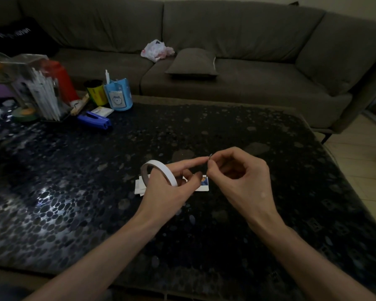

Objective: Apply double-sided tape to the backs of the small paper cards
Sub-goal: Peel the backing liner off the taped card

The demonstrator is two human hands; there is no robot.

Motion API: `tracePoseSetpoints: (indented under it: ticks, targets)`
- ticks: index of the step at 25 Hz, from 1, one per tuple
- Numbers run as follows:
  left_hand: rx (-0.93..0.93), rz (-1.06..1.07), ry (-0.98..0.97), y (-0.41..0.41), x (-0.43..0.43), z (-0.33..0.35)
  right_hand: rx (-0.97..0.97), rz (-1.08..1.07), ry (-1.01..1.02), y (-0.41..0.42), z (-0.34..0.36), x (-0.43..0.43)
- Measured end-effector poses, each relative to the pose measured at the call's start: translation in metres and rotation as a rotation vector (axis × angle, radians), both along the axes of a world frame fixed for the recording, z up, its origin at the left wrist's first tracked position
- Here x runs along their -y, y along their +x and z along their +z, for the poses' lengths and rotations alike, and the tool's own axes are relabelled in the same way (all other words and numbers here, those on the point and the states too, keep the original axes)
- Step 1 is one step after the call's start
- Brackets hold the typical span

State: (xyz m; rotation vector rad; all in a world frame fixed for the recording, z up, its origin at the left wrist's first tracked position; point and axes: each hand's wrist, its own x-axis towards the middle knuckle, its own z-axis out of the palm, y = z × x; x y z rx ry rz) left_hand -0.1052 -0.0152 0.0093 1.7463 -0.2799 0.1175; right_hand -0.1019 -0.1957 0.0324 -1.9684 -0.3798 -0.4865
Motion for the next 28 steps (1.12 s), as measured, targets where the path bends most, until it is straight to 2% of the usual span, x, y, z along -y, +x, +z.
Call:
tracePoseSetpoints:
  ticks: [28]
  targets:
    - [-0.041,-0.004,-0.043,-0.0048,0.0038,0.0086,-0.007,-0.056,-0.017,-0.0004,0.0008,-0.0014]
